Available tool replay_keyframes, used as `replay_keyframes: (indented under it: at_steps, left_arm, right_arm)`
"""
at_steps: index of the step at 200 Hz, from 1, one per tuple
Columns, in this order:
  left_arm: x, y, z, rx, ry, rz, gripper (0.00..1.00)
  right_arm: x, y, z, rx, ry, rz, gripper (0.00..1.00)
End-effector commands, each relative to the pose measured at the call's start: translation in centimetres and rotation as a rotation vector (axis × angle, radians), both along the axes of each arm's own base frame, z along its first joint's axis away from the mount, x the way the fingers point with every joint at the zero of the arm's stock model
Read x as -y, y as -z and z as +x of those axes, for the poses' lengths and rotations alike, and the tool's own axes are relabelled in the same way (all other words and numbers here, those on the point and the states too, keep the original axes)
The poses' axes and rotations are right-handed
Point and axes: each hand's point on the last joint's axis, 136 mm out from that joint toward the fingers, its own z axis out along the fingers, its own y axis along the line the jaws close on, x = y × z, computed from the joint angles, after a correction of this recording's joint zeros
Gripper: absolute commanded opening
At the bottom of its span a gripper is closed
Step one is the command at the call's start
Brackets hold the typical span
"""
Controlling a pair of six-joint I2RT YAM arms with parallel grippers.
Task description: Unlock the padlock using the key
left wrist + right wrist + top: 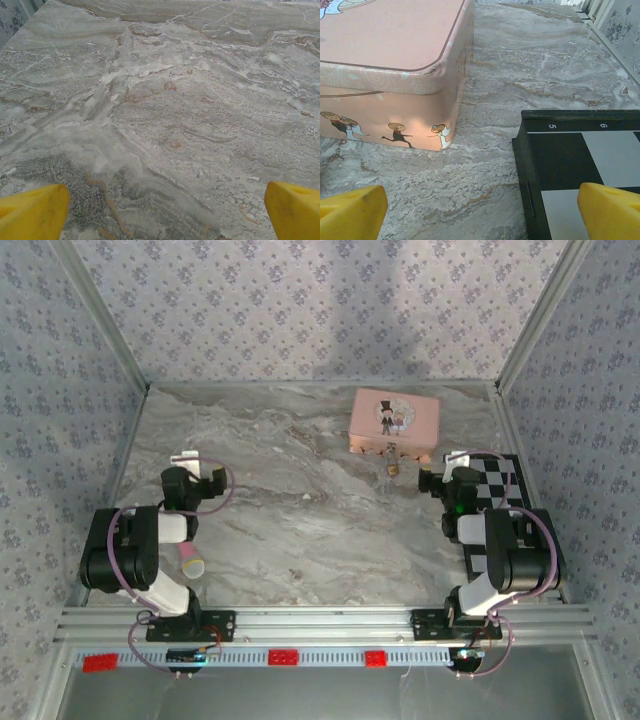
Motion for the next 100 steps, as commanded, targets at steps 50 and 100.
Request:
replay_keyframes:
  at_steps: [50, 100]
  left_arm:
    - [0.27, -1.22, 0.63, 0.033, 0.018, -0.008, 1.0]
    - [0.25, -1.19, 0.61, 0.032, 0.018, -0.008, 1.0]
  right_arm:
    - [0.16, -0.84, 0.55, 0.032, 0.017, 0.008, 0.99]
    - [0.15, -0.84, 0.48, 0.033, 0.016, 0.009, 0.99]
